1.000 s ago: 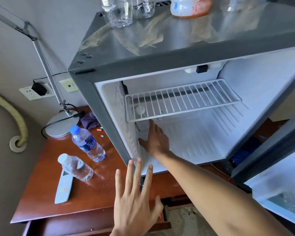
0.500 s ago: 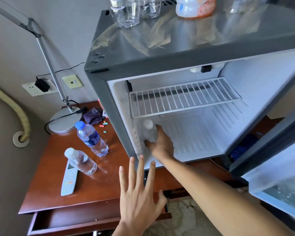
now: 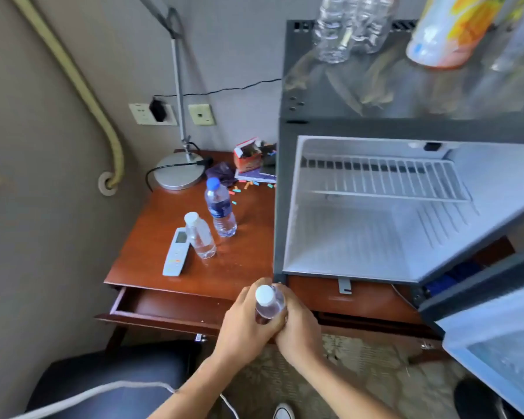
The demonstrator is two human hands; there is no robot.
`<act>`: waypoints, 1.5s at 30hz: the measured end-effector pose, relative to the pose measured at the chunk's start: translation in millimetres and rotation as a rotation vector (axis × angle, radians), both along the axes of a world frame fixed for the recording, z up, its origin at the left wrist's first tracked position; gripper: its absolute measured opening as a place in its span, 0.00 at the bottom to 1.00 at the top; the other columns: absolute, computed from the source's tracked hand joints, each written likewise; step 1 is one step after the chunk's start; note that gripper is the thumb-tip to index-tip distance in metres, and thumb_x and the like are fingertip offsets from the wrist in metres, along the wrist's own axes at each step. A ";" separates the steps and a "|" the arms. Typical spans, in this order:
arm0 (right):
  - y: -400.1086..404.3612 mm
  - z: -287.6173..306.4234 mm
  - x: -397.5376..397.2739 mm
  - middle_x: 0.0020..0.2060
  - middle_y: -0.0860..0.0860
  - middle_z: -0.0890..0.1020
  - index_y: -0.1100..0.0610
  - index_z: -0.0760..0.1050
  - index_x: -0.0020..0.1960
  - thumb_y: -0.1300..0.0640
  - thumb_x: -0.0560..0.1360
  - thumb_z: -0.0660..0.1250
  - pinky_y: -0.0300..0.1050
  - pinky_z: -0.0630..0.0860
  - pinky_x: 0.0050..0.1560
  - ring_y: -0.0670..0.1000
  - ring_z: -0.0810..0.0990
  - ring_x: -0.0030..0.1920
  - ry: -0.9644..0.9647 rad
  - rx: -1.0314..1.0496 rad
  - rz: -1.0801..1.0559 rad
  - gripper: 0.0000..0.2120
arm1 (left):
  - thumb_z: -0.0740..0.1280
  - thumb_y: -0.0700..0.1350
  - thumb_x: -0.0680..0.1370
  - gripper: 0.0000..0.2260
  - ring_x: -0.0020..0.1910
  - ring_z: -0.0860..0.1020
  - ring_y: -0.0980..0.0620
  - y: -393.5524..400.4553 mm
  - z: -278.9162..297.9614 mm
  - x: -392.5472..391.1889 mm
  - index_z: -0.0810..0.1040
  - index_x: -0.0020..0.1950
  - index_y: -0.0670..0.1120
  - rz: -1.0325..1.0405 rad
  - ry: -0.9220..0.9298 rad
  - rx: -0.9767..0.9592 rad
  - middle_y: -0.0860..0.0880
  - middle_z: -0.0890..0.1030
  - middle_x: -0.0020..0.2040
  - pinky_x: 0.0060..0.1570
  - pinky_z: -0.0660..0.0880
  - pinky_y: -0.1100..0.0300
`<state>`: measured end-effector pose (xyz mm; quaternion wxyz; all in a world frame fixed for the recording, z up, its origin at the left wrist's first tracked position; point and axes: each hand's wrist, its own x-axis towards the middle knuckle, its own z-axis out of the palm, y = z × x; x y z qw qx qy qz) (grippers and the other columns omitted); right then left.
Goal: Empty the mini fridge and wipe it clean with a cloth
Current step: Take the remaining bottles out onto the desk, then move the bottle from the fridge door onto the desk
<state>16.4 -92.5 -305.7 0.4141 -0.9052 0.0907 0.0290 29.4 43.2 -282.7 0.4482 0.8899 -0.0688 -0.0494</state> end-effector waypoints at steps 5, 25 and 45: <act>38.8 6.2 15.4 0.78 0.40 0.62 0.36 0.44 0.79 0.52 0.74 0.72 0.42 0.76 0.62 0.43 0.72 0.70 0.046 0.090 0.197 0.46 | 0.75 0.62 0.70 0.21 0.54 0.80 0.61 57.0 -18.8 29.0 0.76 0.61 0.60 0.320 0.036 0.034 0.61 0.82 0.55 0.54 0.79 0.57; -35.7 56.0 -15.3 0.76 0.49 0.63 0.45 0.56 0.79 0.43 0.76 0.61 0.50 0.72 0.70 0.53 0.65 0.74 -0.107 -0.476 0.339 0.33 | 0.61 0.71 0.76 0.39 0.62 0.79 0.33 70.5 6.5 64.2 0.62 0.77 0.46 0.685 0.180 0.297 0.40 0.76 0.70 0.59 0.73 0.40; -398.1 336.5 -233.6 0.76 0.56 0.64 0.50 0.62 0.77 0.34 0.74 0.58 0.71 0.54 0.74 0.61 0.59 0.76 -0.393 -1.066 -0.310 0.36 | 0.65 0.55 0.81 0.26 0.61 0.80 0.43 -96.6 171.6 -163.3 0.65 0.78 0.53 0.260 -0.425 0.264 0.48 0.79 0.69 0.57 0.78 0.43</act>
